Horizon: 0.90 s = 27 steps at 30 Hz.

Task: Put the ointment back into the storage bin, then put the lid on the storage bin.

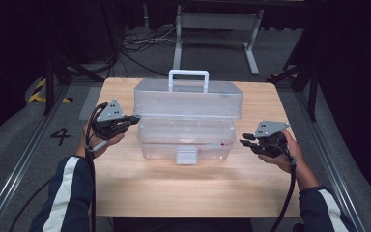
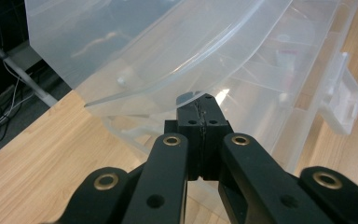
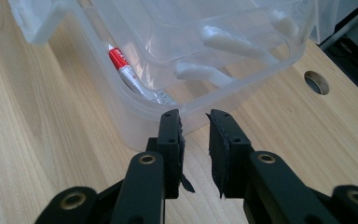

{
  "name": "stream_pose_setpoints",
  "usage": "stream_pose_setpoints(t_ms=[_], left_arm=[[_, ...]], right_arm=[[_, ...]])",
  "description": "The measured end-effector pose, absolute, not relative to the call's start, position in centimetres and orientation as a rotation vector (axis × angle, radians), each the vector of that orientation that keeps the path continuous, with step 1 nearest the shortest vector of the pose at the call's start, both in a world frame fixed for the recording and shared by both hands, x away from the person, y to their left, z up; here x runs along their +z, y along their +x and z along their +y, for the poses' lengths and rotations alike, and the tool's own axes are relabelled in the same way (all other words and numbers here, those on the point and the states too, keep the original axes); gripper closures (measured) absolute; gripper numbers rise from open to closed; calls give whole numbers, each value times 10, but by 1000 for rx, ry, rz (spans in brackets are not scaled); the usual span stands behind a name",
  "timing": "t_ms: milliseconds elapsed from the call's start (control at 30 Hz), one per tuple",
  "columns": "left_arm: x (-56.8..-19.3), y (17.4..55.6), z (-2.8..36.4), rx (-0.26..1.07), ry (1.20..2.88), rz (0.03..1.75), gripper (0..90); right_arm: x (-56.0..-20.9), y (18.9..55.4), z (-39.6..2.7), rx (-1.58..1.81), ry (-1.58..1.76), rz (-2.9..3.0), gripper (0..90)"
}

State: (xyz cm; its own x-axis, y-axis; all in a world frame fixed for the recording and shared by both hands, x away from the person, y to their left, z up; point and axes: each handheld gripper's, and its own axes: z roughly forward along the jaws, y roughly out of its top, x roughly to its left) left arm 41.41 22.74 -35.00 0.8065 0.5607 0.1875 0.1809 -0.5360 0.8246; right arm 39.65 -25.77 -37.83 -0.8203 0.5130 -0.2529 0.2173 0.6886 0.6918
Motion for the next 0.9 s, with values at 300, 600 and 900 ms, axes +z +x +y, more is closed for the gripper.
stream_pose_setpoints(t_ms=[300,600,900], left_arm=[[-359,408,233,553,2128,568,900],[-363,405,233,556,2136,574,900],[-369,403,234,553,2164,575,900]], right_arm=[[-383,396,-258,926,585,2479,746],[-386,394,-260,932,584,2479,746],[-389,393,-262,927,593,2484,745]])
